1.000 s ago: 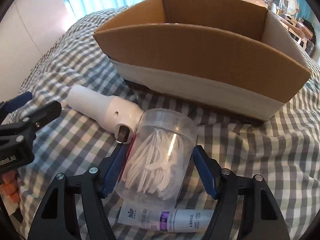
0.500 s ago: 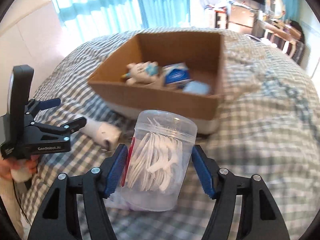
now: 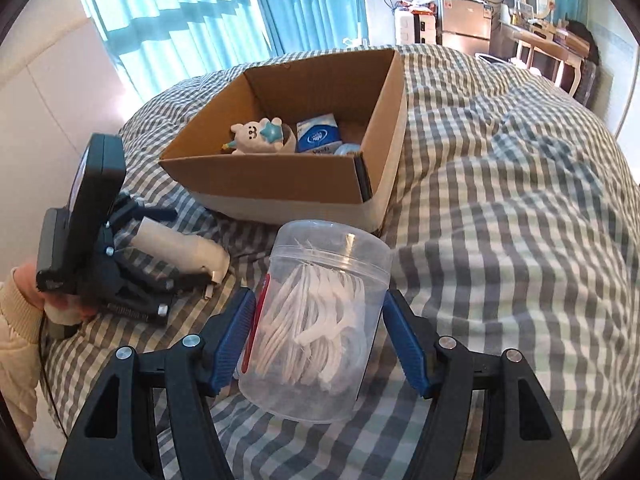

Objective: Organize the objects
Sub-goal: 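Grasp the clear floss jar with the right tool while the left tool grasps the white bottle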

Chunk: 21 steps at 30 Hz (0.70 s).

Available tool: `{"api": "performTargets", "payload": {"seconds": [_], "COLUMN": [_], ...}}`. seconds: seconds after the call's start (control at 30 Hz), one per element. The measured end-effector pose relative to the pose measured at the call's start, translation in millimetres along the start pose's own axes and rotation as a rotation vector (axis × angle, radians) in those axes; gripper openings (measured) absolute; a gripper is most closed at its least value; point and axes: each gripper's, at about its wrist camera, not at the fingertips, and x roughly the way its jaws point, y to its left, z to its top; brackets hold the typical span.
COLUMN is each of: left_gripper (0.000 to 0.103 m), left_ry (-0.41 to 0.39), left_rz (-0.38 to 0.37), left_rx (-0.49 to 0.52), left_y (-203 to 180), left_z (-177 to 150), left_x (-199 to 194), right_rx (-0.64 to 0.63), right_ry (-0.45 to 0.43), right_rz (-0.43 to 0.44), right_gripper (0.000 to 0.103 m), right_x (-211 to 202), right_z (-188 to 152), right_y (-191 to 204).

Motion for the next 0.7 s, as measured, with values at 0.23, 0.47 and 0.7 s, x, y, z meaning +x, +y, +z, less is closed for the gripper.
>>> {"api": "performTargets", "payload": {"seconds": [0.23, 0.47, 0.7], "left_gripper": [0.072, 0.062, 0.046], "left_ry": [-0.054, -0.107, -0.111], "left_rz": [0.016, -0.04, -0.014], "left_rx": [-0.021, -0.195, -0.218], "left_y": [-15, 4, 7], "left_z": [5, 21, 19], "left_x": [-12, -5, -6], "right_rx": [0.013, 0.022, 0.022], "right_ry": [-0.01, -0.008, 0.002], "right_rz": [0.01, 0.012, 0.006], "right_gripper": [0.066, 0.066, 0.066], "right_x": [-5, -4, 3], "right_z": [-3, -7, -9], "right_y": [-2, -4, -4]}}
